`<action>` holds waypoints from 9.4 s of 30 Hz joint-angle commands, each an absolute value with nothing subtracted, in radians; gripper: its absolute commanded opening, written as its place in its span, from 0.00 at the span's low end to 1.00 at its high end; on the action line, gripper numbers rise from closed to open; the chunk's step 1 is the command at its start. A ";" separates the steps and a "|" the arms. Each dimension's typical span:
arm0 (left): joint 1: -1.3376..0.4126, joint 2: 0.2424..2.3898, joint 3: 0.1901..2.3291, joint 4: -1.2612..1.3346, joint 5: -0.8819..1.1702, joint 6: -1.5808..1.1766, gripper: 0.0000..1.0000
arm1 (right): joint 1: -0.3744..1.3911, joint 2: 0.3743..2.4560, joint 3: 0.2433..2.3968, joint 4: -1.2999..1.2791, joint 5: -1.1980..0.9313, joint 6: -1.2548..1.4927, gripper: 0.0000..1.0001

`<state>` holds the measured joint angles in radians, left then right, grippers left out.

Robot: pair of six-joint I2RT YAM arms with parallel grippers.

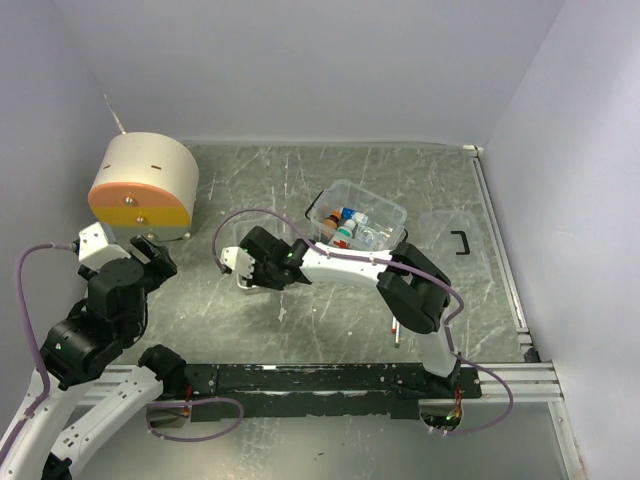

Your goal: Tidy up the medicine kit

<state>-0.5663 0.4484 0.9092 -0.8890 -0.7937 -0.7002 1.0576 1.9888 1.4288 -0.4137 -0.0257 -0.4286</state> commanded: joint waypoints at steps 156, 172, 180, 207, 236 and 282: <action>-0.566 0.439 0.907 -0.901 -0.823 -0.714 0.85 | 0.266 1.743 1.504 -0.747 -0.509 -0.691 0.00; -0.566 0.423 0.905 -0.906 -0.829 -0.718 0.85 | 0.267 1.799 1.491 -0.657 -0.574 -0.662 0.00; -0.567 0.420 0.908 -0.910 -0.831 -0.720 0.85 | 0.267 1.820 1.474 -0.645 -0.585 -0.647 0.00; -0.566 0.416 0.904 -0.902 -0.825 -0.715 0.85 | 0.268 1.769 1.392 -0.654 -0.545 -0.583 0.00; -0.567 0.433 0.905 -0.903 -0.830 -0.714 0.86 | 0.296 1.933 1.652 -0.929 -0.477 -0.579 0.00; -0.566 0.446 0.891 -0.820 -0.657 -0.636 0.93 | 0.248 1.678 1.508 -0.507 -0.080 0.087 0.68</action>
<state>-0.5663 0.4366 0.9035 -0.8864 -0.7597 -0.6876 0.2630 1.6402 1.5139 -0.5652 -0.1402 -0.0345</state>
